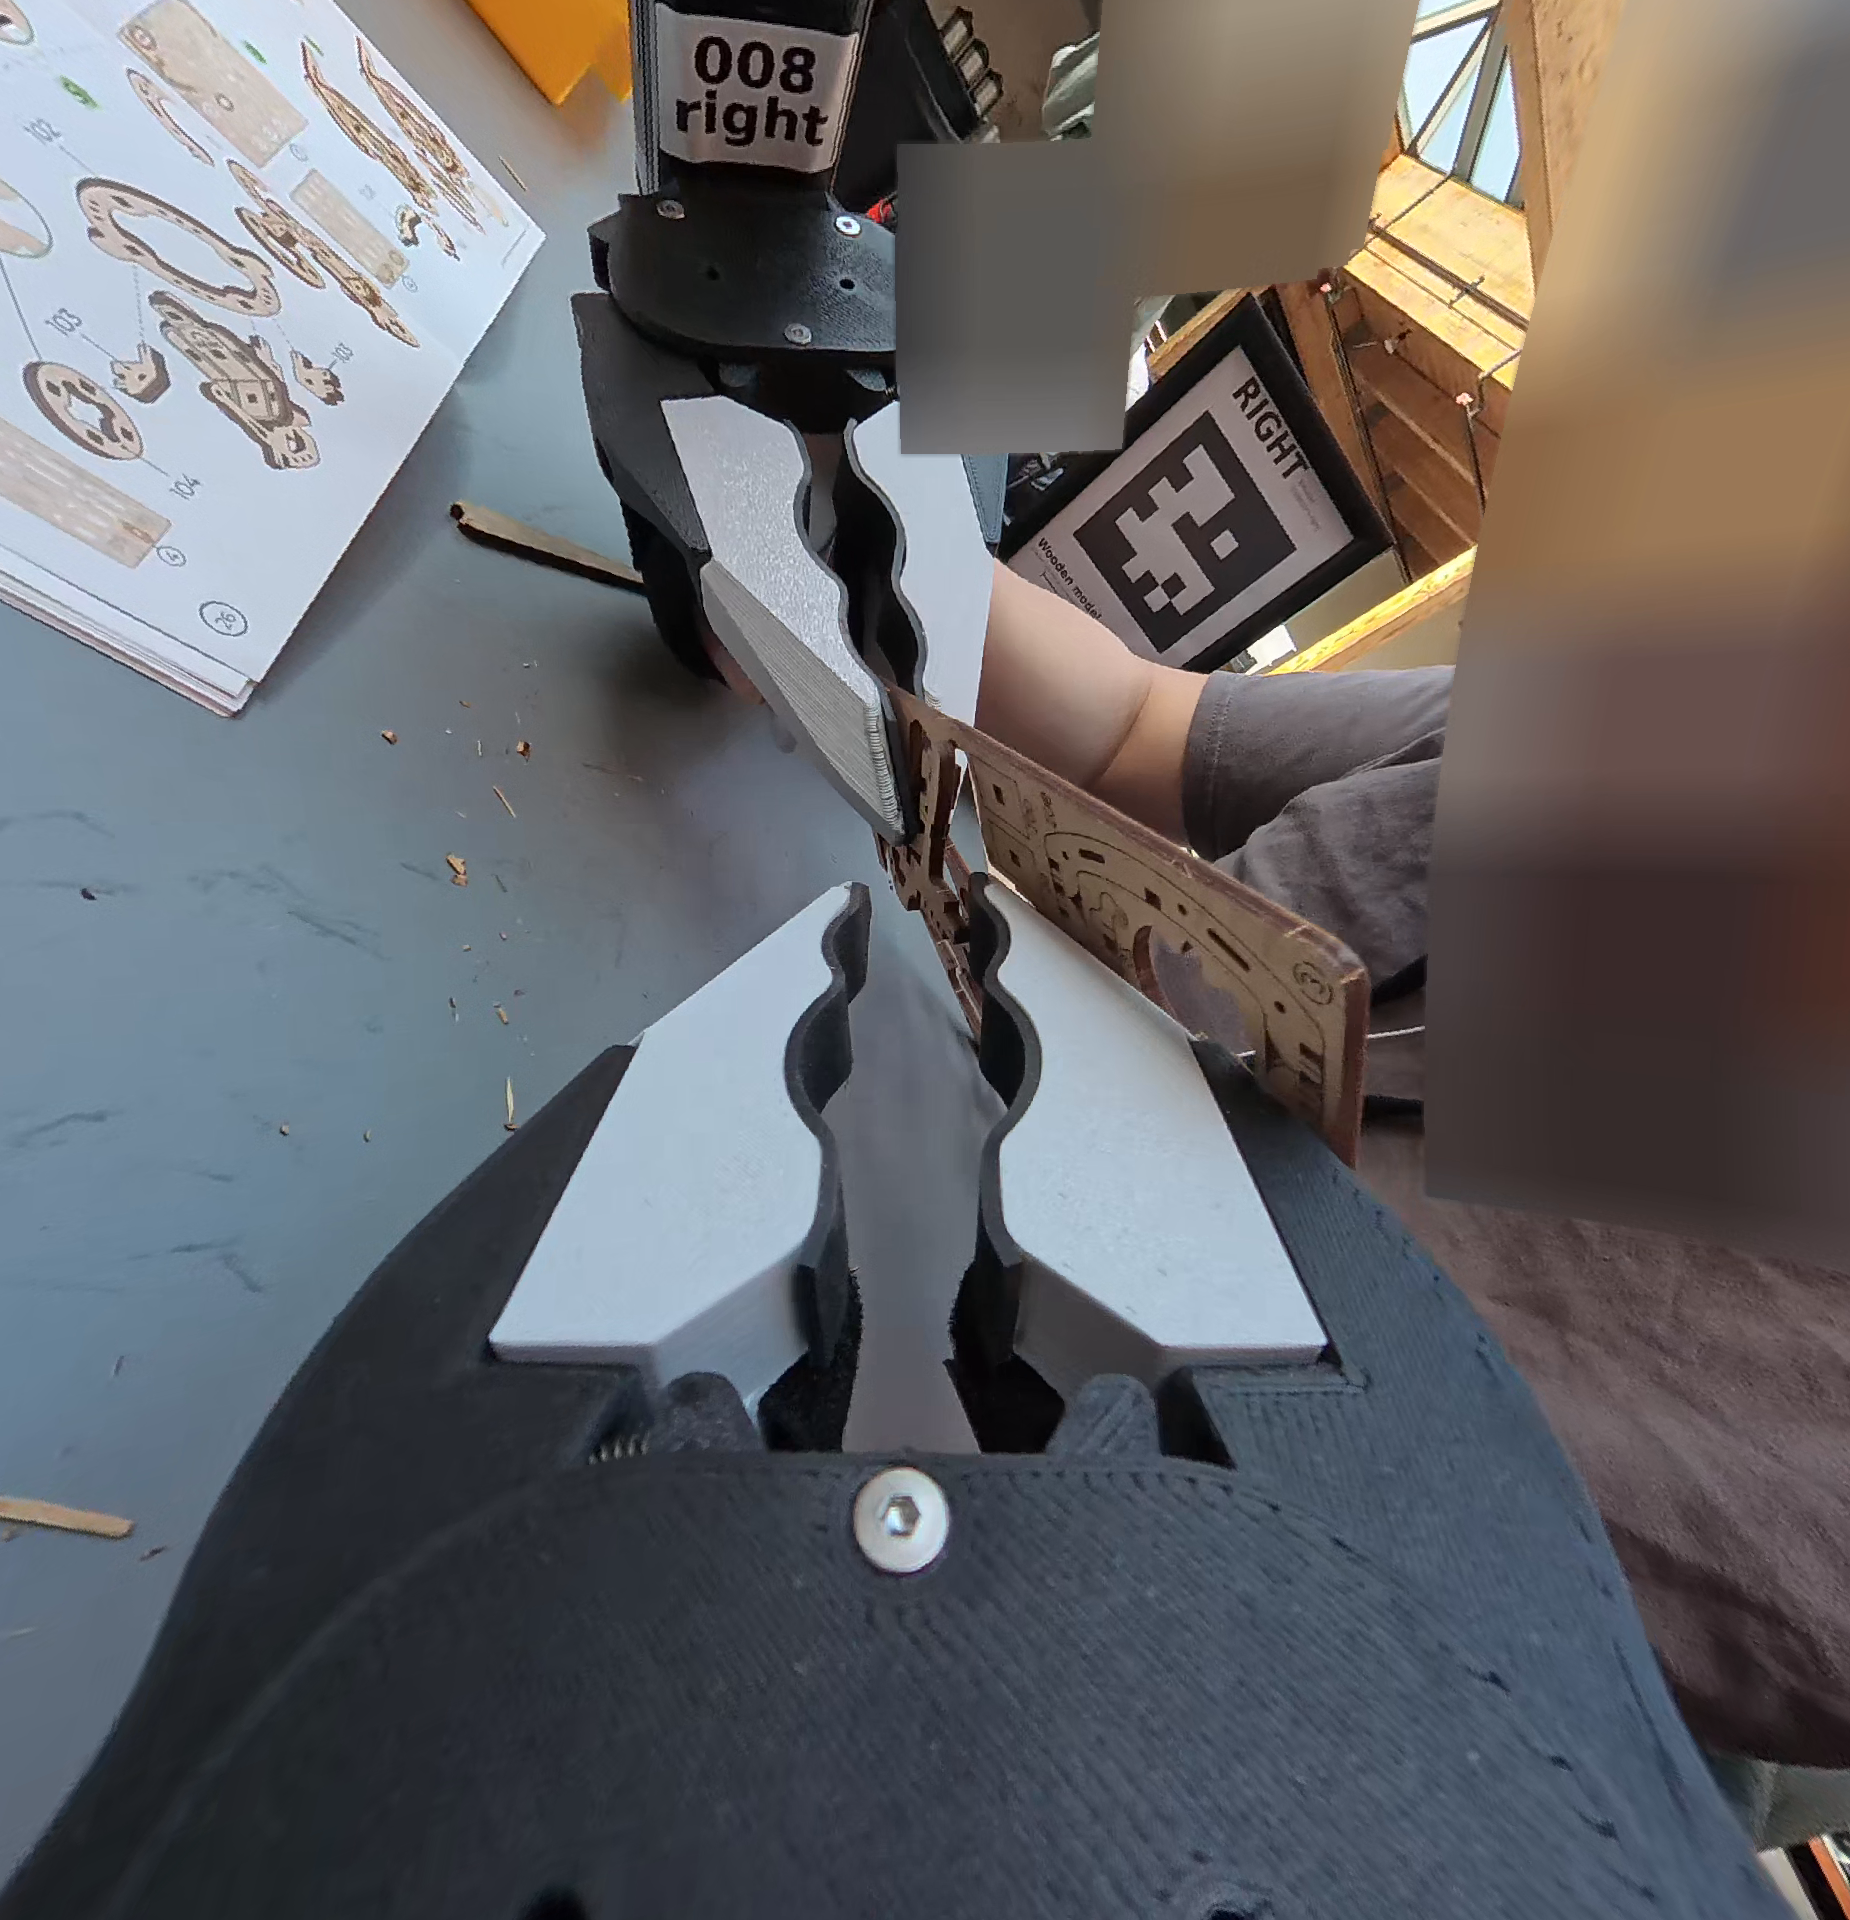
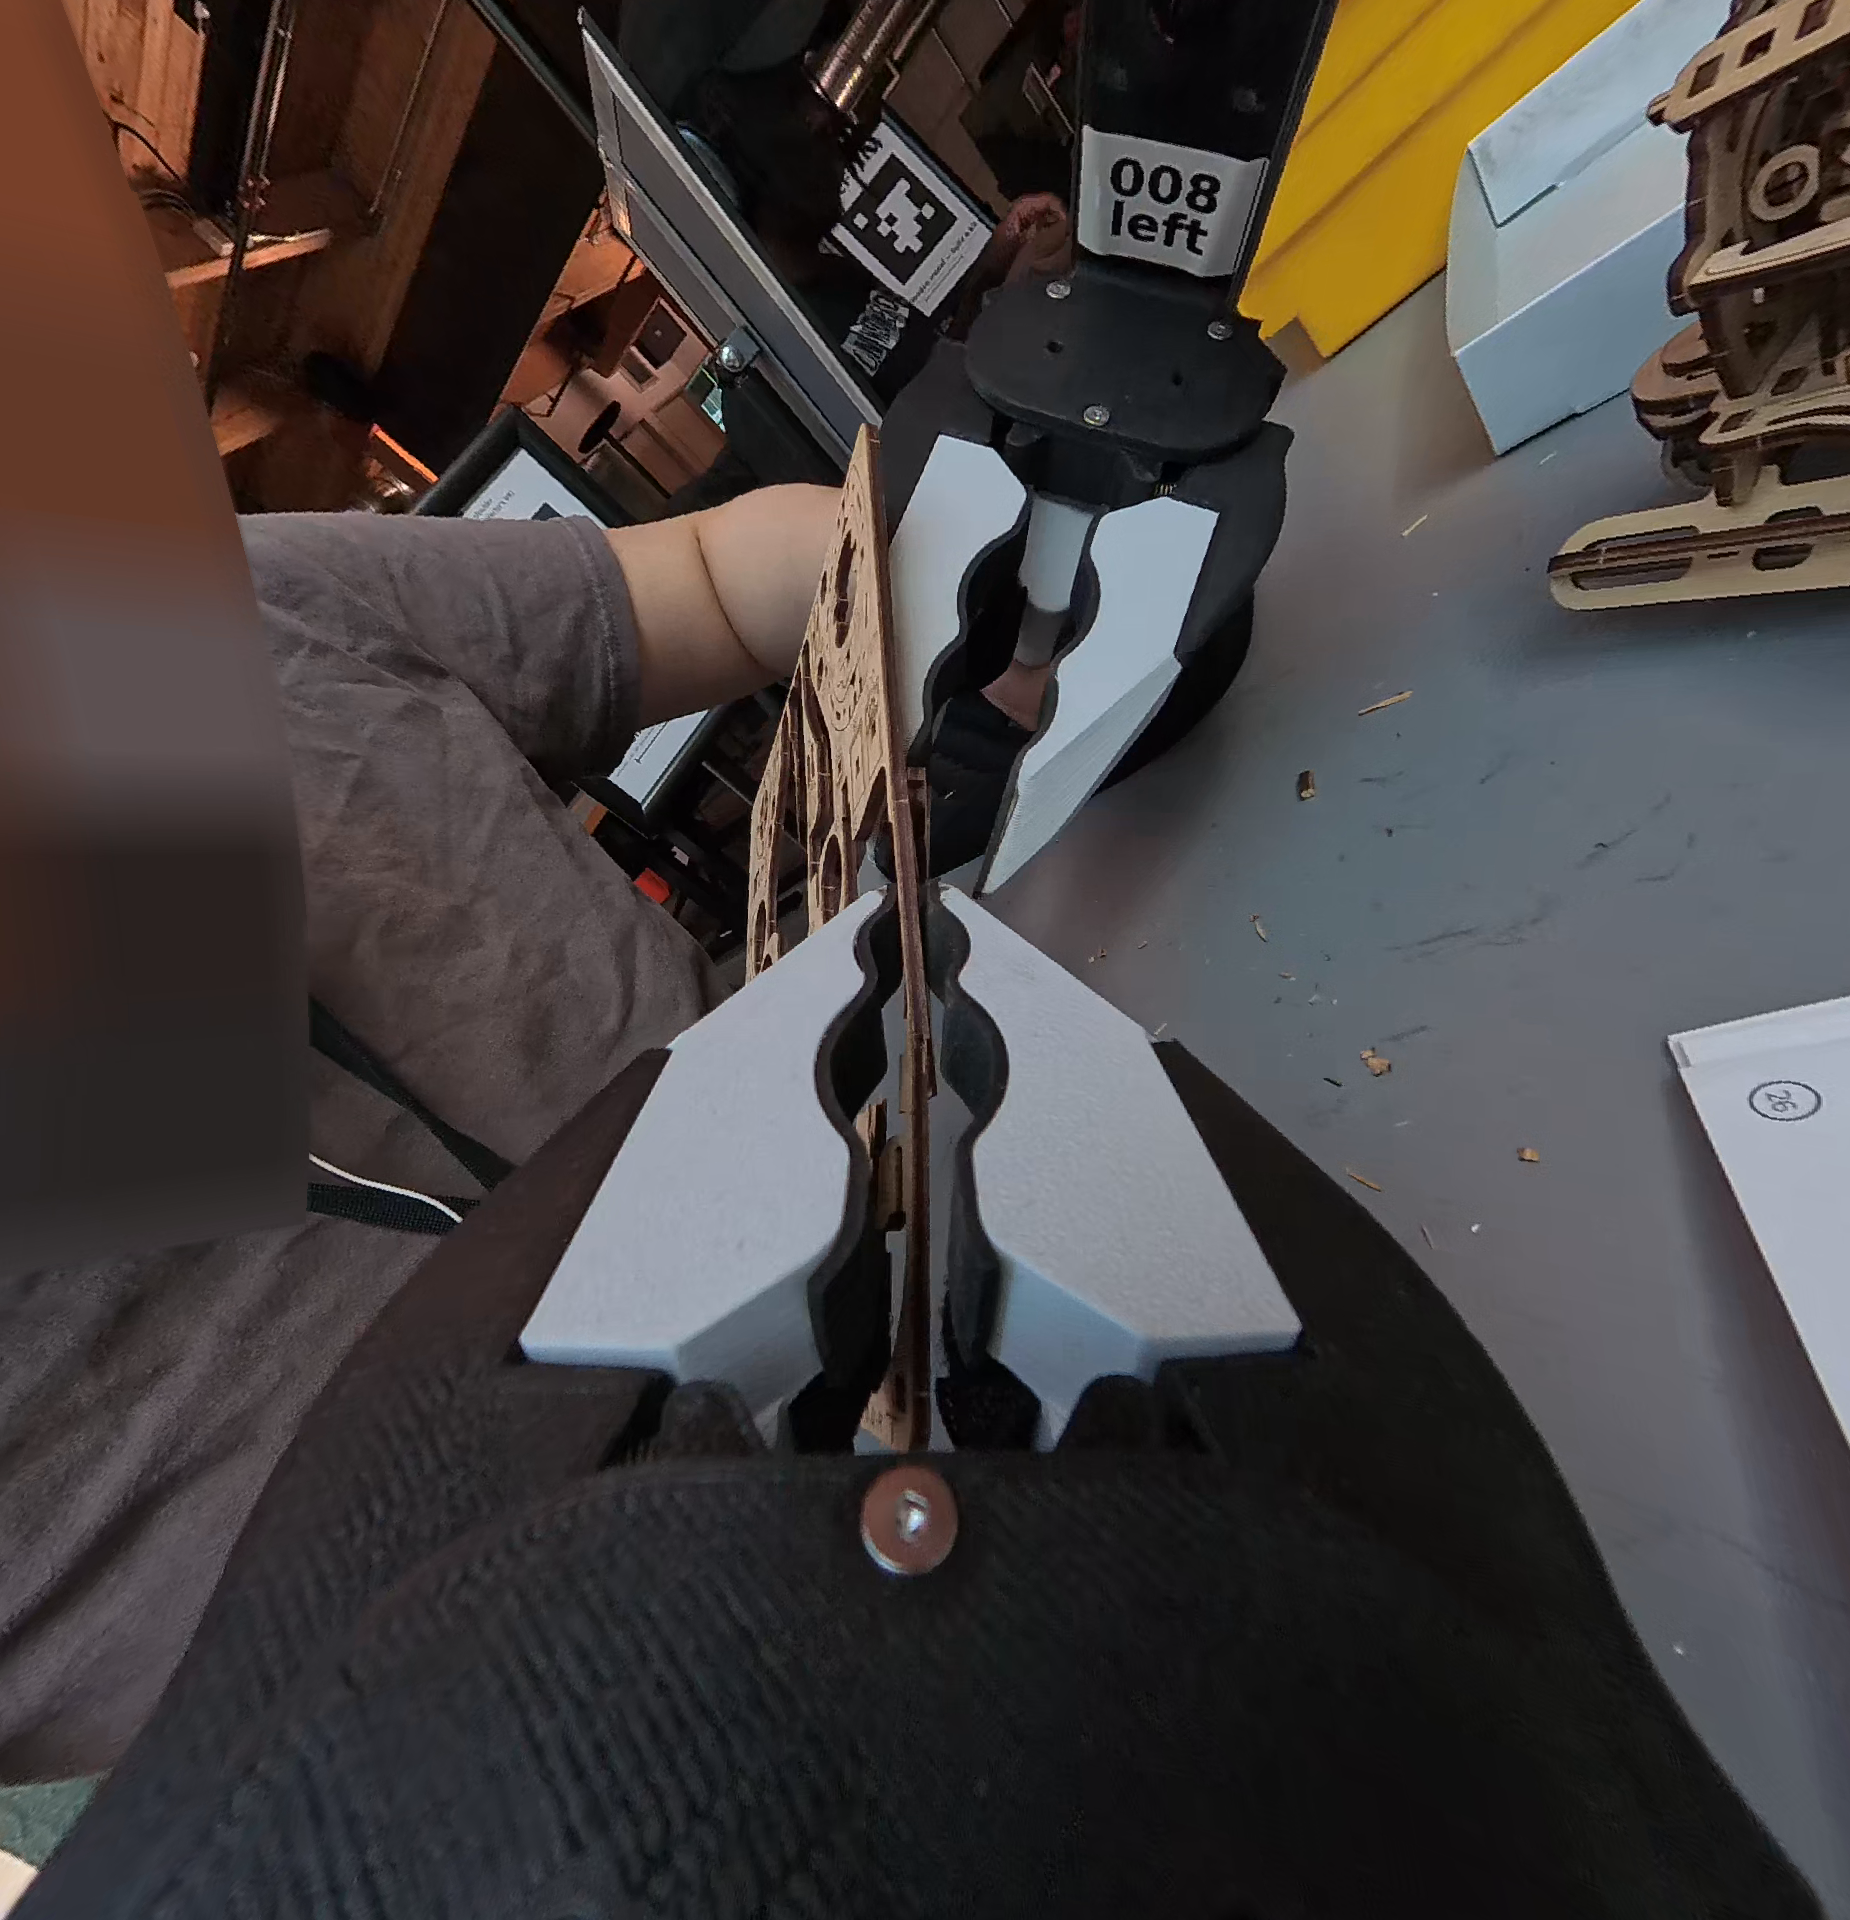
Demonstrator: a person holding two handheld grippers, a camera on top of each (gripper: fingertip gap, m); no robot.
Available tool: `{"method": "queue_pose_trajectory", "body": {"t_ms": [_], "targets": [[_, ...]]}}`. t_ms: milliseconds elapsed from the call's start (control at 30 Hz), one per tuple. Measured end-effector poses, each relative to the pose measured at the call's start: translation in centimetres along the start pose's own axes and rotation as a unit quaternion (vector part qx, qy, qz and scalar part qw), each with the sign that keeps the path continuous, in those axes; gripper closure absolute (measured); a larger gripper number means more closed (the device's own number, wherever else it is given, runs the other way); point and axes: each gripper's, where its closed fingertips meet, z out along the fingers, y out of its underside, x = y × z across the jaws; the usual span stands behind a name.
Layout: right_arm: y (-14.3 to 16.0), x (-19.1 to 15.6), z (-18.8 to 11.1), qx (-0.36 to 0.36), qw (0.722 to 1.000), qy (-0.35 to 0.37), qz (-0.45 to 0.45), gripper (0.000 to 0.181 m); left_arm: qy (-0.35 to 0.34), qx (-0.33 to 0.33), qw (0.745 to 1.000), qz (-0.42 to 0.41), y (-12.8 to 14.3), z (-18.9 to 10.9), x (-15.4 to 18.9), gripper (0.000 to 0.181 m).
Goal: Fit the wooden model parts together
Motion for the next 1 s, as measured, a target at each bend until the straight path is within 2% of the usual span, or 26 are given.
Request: {"method": "queue_pose_trajectory", "body": {"t_ms": [33,200,400,633,767,833,1000], "targets": [[-0.2,-0.1,0.0,0.005,1.000,-0.002,0.000,0.181,0.000,0.002,1.000,0.002,-0.1,0.0,0.1,0.165],[0.1,0.3,0.2,0.001,1.000,0.006,-0.001,0.181,-0.004,-0.012,1.000,0.005,0.2,0.4,-0.1,0.176],[0.3,0.4,0.2,-0.002,0.999,-0.008,0.047,0.180,-0.038,-0.032,0.998,0.048,0.5,0.5,-0.5,0.181],[0.3,0.4,0.2,-0.002,0.997,-0.020,0.078,0.180,-0.048,-0.042,0.994,0.089,0.6,0.5,-0.5,0.180],[-0.4,0.2,0.1,0.018,0.999,-0.013,0.050,0.180,-0.016,-0.006,0.999,0.046,-0.3,0.2,0.0,0.175],[-0.7,0.1,0.1,0.025,0.999,-0.010,0.041,0.180,-0.013,0.013,1.000,0.024,-0.6,0.0,-0.2,0.166],[-1.0,0.3,0.1,0.034,0.999,0.001,0.030,0.180,-0.023,0.012,0.999,0.022,-0.5,0.1,-0.5,0.165]]}}
